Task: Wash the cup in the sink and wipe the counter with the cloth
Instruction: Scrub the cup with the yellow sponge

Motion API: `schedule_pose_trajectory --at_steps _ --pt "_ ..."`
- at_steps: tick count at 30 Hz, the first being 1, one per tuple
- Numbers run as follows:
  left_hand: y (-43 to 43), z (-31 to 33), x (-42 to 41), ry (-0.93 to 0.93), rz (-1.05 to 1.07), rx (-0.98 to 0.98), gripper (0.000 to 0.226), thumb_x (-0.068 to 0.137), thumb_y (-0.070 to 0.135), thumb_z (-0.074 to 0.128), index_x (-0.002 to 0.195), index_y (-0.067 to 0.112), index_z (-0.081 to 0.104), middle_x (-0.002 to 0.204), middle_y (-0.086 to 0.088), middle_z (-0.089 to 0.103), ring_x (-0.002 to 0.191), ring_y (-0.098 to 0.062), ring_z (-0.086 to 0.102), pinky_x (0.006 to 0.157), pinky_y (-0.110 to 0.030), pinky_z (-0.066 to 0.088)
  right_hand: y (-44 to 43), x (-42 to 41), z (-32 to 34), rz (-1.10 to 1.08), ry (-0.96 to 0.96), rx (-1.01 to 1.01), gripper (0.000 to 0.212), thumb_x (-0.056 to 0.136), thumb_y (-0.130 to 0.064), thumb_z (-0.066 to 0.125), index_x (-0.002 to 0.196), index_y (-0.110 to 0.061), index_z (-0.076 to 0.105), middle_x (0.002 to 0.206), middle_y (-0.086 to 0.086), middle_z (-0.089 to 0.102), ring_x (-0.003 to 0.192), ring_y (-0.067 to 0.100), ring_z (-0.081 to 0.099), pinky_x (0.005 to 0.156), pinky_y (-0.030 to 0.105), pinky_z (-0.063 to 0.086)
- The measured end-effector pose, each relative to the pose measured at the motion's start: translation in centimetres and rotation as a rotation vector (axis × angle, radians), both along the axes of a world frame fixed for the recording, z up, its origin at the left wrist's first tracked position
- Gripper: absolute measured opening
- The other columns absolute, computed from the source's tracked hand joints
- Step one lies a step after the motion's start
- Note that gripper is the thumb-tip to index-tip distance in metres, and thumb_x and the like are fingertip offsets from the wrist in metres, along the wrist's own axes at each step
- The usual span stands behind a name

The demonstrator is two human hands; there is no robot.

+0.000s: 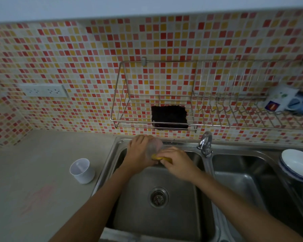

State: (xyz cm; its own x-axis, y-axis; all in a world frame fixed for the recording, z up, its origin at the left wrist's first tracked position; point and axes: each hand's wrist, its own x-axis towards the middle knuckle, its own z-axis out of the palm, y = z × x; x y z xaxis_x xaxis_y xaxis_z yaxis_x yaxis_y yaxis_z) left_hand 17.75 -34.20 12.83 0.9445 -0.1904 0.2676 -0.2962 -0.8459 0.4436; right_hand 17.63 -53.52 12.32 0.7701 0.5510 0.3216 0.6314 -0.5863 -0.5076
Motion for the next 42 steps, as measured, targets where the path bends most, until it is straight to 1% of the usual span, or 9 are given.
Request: schedule_pose_trajectory --at_steps 4,8,13,19,22,26,35,38,42 --pt "0.2 0.0 0.1 0.038 -0.096 0.102 0.084 0.067 0.055 0.076 0.137 0.027 0.04 0.142 0.006 0.041 0.134 -0.019 0.033 0.109 -0.043 0.033 0.1 -1.3 -0.7 -0.059 0.156 0.051 0.031 0.092 -0.015 0.058 0.118 -0.028 0.067 0.111 -0.002 0.065 0.101 0.011 0.057 0.088 0.011 0.037" --pt "0.0 0.3 -0.4 0.066 -0.165 0.116 0.069 0.068 0.041 0.068 0.132 0.025 0.047 0.133 0.004 0.05 0.125 -0.02 0.041 0.101 -0.046 0.041 -1.0 0.2 -1.6 0.093 -0.209 -0.291 0.04 0.079 -0.006 0.066 0.114 -0.026 0.069 0.111 -0.012 0.069 0.108 0.017 0.055 0.084 0.036 0.05" --pt "0.1 0.8 -0.5 0.028 -0.183 0.072 0.069 0.07 0.027 0.077 0.133 0.019 0.049 0.133 0.001 0.052 0.124 -0.02 0.042 0.1 -0.025 0.032 -1.1 0.8 -0.8 0.087 -0.364 -0.393 0.042 0.07 -0.012 0.076 0.109 -0.025 0.068 0.113 -0.013 0.067 0.114 0.017 0.054 0.084 0.035 0.051" --pt "1.2 0.7 -0.2 0.091 -0.145 0.078 0.08 0.066 0.036 0.082 0.137 0.025 0.045 0.14 0.002 0.048 0.131 -0.019 0.039 0.109 -0.027 0.027 1.7 -1.8 -0.9 -0.086 0.132 0.049 0.03 0.09 -0.011 0.058 0.116 -0.023 0.069 0.102 -0.023 0.058 0.107 0.011 0.053 0.097 0.026 0.043" --pt "1.8 0.4 -0.3 0.157 -0.148 0.054 0.082 0.066 0.032 0.081 0.138 0.027 0.043 0.141 0.003 0.047 0.131 -0.019 0.039 0.112 -0.034 0.03 1.0 -1.1 -0.4 0.029 0.021 -0.086 0.033 0.088 -0.012 0.059 0.117 -0.023 0.068 0.109 -0.013 0.065 0.109 0.011 0.051 0.097 0.026 0.043" --pt "1.9 1.3 -0.2 0.176 -0.174 0.05 0.082 0.067 0.024 0.083 0.139 0.025 0.043 0.143 0.004 0.046 0.132 -0.016 0.038 0.104 -0.02 0.021 -0.2 1.3 -0.6 0.145 -0.297 -0.324 0.038 0.074 -0.01 0.068 0.11 -0.023 0.068 0.11 -0.008 0.068 0.111 0.015 0.05 0.082 0.034 0.053" --pt "1.6 0.6 -1.1 0.015 -0.051 -0.119 0.093 0.058 0.038 0.086 0.136 0.018 0.038 0.132 0.0 0.044 0.121 -0.017 0.042 0.101 -0.035 0.042 1.5 0.5 0.9 0.147 -0.395 -0.215 0.035 0.075 -0.005 0.074 0.107 -0.018 0.069 0.108 -0.004 0.069 0.109 0.018 0.054 0.089 0.03 0.051" --pt "2.1 0.5 -1.2 -0.048 -0.028 -0.15 0.09 0.056 0.034 0.089 0.129 0.012 0.041 0.125 -0.001 0.037 0.112 -0.013 0.042 0.094 -0.027 0.047 2.6 0.0 1.5 0.106 -0.286 -0.165 0.03 0.081 -0.006 0.07 0.109 -0.016 0.07 0.11 -0.002 0.07 0.107 0.016 0.057 0.092 0.026 0.048" --pt "3.1 0.3 -1.3 -0.09 -0.05 -0.082 0.083 0.059 0.043 0.085 0.126 0.015 0.046 0.124 0.0 0.045 0.111 -0.012 0.046 0.092 -0.029 0.049 3.8 -0.9 2.5 0.036 0.229 0.024 0.029 0.093 -0.015 0.058 0.119 -0.023 0.067 0.109 -0.013 0.066 0.084 -0.011 0.056 0.071 0.006 0.04"
